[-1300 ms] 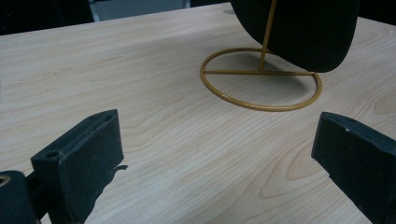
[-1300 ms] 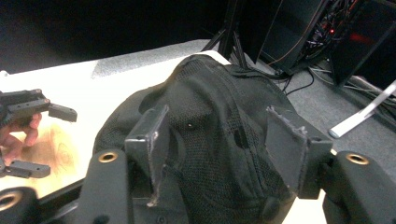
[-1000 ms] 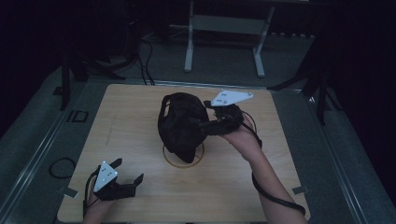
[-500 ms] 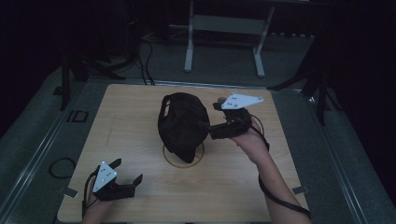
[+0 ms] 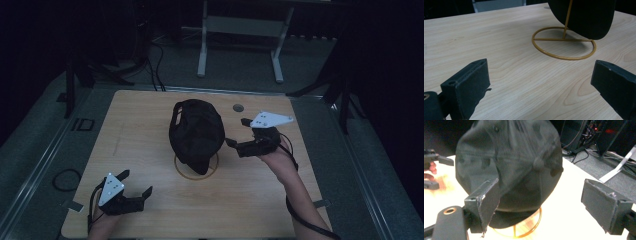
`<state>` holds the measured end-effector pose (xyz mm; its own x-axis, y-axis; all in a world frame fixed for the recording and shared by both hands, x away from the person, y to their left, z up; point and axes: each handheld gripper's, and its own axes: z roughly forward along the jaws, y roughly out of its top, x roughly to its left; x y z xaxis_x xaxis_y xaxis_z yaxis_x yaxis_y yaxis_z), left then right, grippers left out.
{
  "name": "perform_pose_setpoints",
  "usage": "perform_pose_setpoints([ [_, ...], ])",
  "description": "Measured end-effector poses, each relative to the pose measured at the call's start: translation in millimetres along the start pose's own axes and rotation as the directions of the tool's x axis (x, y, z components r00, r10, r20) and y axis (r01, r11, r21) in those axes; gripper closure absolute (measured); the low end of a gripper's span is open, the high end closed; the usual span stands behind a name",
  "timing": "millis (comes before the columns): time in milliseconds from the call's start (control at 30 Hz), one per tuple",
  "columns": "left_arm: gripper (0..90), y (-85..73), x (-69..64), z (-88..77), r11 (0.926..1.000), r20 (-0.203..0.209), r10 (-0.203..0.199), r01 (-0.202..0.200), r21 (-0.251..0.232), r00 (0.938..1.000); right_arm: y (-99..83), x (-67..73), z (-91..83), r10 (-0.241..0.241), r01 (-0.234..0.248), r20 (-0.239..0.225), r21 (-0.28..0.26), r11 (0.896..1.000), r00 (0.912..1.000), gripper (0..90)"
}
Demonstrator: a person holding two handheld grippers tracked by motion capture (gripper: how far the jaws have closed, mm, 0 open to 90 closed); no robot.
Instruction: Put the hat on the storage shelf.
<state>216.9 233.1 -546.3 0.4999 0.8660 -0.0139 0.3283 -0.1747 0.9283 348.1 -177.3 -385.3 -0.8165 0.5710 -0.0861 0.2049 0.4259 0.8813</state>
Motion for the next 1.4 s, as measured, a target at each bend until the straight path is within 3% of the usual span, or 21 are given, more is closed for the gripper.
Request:
perform_pose_setpoints([
  [700, 2.5, -0.5, 0.5, -0.3, 1.0, 0.011, -0.005, 0.005, -0.001, 0.9999, -62.4, -0.9, 6.3, 0.042, -0.041, -0.002, 0.06, 0.997, 0.9991, 14.3],
  [1400, 2.5, 1.3, 3.4, -3.0, 0.9998, 0.008, 0.0, 0.0, -0.02, 1.0, -106.6, 6.5, 21.3, 0.042, -0.038, -0.028, 0.119, 0.992, 0.9987, 14.8],
])
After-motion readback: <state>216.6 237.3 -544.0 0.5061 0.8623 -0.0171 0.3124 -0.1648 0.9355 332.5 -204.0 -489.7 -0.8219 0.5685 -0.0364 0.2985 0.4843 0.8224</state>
